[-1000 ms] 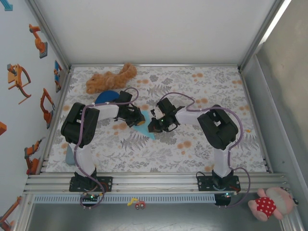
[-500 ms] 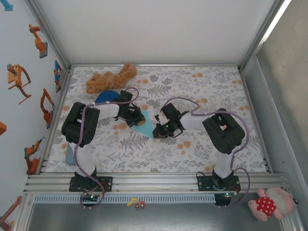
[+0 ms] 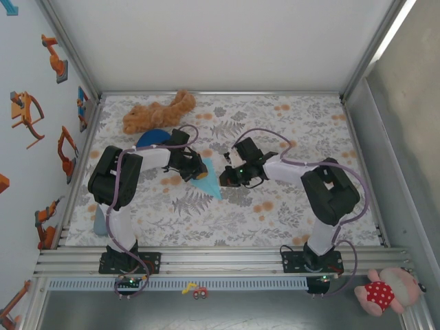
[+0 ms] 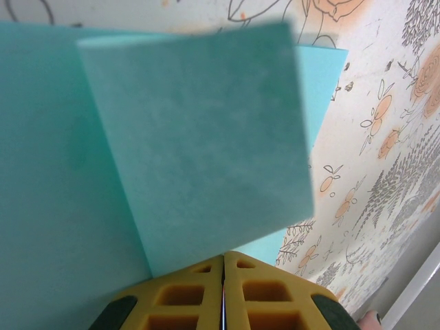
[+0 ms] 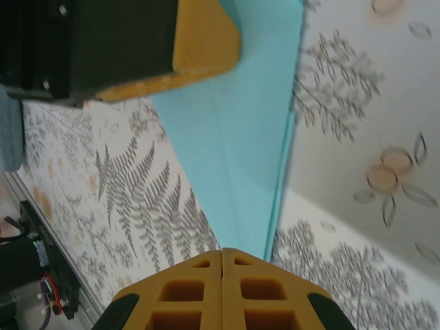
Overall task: Fold a paper plane with a square sheet of paper (pick it up from the middle)
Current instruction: Fourth fold the wing at the center of the table.
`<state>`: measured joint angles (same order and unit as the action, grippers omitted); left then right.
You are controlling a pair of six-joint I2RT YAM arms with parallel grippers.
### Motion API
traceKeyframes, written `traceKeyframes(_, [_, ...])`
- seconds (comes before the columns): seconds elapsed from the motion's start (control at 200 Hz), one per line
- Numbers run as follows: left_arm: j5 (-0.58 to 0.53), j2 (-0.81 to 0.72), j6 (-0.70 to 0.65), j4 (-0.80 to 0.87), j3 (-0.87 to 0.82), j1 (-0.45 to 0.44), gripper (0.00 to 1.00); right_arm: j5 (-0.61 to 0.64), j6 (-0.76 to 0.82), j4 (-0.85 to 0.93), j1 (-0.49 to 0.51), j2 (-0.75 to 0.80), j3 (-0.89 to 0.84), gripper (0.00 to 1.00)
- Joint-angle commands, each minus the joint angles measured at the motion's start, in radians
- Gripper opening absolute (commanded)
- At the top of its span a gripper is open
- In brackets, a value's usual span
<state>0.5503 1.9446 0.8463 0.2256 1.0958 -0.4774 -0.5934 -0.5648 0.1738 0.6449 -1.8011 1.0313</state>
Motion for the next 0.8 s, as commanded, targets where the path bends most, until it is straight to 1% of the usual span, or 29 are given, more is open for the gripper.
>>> traceKeyframes(0.0, [-0.066, 0.06, 0.005, 0.077, -0.013, -0.007, 0.1, -0.006, -0.028, -0.058, 0.014, -0.062, 0.046, 0.02])
traceKeyframes(0.28, [-0.049, 0.048, 0.001, 0.068, -0.003, -0.011, 0.1, -0.017, -0.004, -0.038, 0.027, -0.148, 0.087, 0.02])
traceKeyframes(0.386, [-0.036, 0.039, -0.015, 0.067, 0.005, -0.014, 0.1, 0.003, 0.003, -0.017, 0.029, -0.171, 0.084, 0.02])
traceKeyframes(0.501, [-0.023, 0.014, -0.038, 0.065, 0.017, -0.015, 0.1, 0.069, 0.004, 0.059, 0.029, -0.198, 0.089, 0.0])
traceKeyframes(0.656, [-0.013, -0.074, -0.079, -0.028, -0.013, -0.035, 0.11, 0.13, 0.011, 0.125, 0.029, -0.208, 0.076, 0.0])
traceKeyframes(0.796, [-0.005, -0.13, -0.089, -0.138, -0.081, -0.056, 0.11, 0.145, 0.016, 0.145, 0.028, -0.204, 0.068, 0.0])
